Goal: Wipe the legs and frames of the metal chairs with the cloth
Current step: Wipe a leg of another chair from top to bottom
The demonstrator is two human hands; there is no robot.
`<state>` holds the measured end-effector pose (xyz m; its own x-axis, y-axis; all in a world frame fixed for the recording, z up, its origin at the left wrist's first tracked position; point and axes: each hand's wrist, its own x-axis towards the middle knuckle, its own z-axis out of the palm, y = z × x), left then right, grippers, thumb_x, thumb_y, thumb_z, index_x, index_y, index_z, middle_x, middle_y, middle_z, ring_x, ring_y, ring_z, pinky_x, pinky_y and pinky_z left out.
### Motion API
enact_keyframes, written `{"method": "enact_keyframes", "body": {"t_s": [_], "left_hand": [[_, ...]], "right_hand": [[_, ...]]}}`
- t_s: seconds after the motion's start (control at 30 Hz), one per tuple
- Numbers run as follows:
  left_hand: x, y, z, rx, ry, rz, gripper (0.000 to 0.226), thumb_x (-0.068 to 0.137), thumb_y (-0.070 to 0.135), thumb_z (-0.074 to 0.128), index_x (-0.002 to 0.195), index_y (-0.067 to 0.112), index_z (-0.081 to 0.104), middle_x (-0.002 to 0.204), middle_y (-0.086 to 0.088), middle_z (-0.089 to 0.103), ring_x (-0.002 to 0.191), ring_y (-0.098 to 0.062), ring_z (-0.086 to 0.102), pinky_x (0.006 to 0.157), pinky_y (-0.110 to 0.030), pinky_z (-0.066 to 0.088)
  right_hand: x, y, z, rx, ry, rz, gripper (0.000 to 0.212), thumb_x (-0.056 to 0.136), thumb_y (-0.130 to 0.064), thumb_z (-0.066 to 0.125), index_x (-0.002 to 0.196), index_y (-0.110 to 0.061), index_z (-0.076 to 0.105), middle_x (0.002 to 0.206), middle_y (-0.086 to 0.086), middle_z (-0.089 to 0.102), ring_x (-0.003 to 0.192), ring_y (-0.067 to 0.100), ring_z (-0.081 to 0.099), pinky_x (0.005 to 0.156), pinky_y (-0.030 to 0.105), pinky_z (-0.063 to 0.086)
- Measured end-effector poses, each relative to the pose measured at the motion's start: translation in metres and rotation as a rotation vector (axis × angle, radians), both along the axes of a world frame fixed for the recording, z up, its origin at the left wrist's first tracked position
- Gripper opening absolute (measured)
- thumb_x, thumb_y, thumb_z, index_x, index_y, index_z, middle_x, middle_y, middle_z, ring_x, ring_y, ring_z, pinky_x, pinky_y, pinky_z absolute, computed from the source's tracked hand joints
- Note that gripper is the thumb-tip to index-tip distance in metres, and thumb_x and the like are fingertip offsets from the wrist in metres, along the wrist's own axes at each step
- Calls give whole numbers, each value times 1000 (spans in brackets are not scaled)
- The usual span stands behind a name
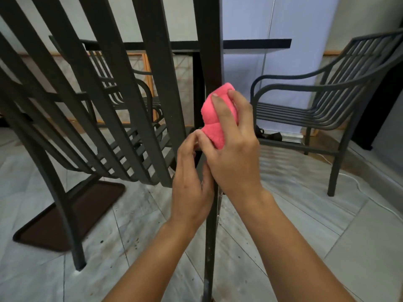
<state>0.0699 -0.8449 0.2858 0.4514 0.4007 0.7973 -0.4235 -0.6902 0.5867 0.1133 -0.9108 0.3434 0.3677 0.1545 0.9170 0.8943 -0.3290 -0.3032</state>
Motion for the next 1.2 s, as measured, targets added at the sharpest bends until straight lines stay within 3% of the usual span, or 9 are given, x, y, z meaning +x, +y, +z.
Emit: {"method": "enact_keyframes", "body": {"t_s": [0.1,0.3,0.53,0.7,0.83,1.0,1.1,1.2], "left_hand": [[0,-6,5,-139,95,-121,57,95,9,51,142,30,25,141,15,41,128,2,41,106,-24,38],[3,-2,5,-278,181,-220,55,91,0,50,137,29,43,134,8,53,123,-4,50,104,-34,43],[1,1,10,-348,212,-269,74,81,-17,44,121,45,45,133,5,53,118,1,52,101,-24,44],[0,2,13,-370,238,-307,76,76,-26,35,126,30,46,129,4,54,113,7,53,91,-8,41],[-2,4,15,-359,268,-316,78,75,-27,33,129,28,46,130,6,54,116,6,52,96,-10,40],[-7,3,20,-332,279,-310,80,76,-26,31,116,41,46,117,24,53,109,20,48,91,-3,37],[-7,3,20,-342,268,-296,75,78,-22,33,119,39,47,121,20,54,117,10,49,94,-6,38],[-4,6,16,-356,263,-272,73,77,-22,35,122,34,49,125,12,57,121,0,50,102,-18,39]], "right_hand": [[2,-2,-8,4,3,3,49,81,-13,67,126,-5,53,134,18,43,121,28,46,90,42,51],[3,-8,-38,-5,34,22,45,78,-5,68,122,-5,55,126,15,49,111,25,54,84,41,54],[4,-11,-51,-56,84,16,49,76,-4,72,122,-7,55,123,13,51,105,25,58,80,40,56],[2,-13,-55,-69,94,2,51,76,-6,72,123,-11,55,124,9,52,106,23,57,80,37,56],[0,-20,-54,-119,112,-47,52,76,-7,72,125,-14,55,128,7,54,111,23,55,88,36,52],[-7,-34,-47,-119,116,-55,46,77,-5,66,122,-13,58,126,3,57,111,21,54,92,33,47],[-17,-42,-35,-72,57,-89,45,76,-10,61,121,-12,58,123,3,57,107,19,55,91,24,43],[-25,-41,-17,-67,-48,-100,46,77,-9,61,123,-9,56,122,6,57,103,21,53,90,24,42]]}}
